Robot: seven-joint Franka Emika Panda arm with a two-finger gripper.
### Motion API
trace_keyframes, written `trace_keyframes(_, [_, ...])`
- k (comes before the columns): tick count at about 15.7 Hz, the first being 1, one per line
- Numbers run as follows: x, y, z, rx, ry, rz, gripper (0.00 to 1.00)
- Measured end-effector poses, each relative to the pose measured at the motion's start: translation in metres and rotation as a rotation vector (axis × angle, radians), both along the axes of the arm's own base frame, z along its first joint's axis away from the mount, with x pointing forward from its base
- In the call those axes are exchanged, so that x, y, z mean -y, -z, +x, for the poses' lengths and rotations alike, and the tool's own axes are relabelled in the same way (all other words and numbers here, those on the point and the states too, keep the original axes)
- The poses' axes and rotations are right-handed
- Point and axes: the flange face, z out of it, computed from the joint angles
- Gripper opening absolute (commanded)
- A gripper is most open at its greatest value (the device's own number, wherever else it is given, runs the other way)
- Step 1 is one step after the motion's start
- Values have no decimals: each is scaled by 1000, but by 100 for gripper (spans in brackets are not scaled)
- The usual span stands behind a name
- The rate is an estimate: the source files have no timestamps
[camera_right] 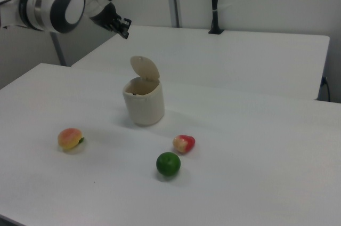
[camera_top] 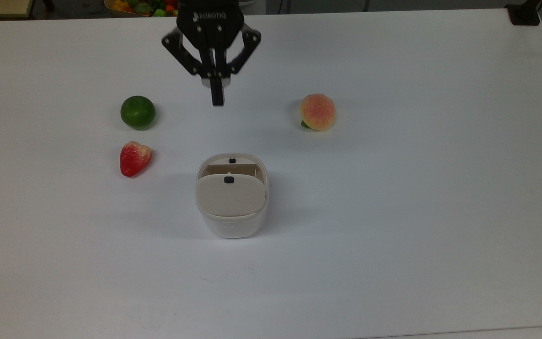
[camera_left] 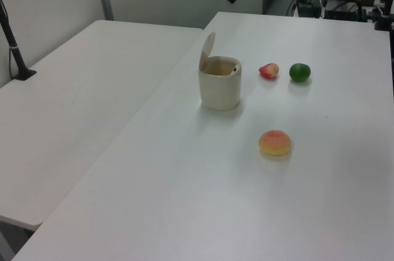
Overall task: Close garbage bin
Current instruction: 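Move the gripper down toward the open lid of the cream bin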
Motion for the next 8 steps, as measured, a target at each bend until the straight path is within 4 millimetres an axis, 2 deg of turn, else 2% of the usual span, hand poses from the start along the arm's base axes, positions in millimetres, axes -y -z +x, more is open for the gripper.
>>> trace_keyframes(4, [-15,24,21,91,47,67,0])
trace_keyframes(8, [-19,49,36,154,74,101,0])
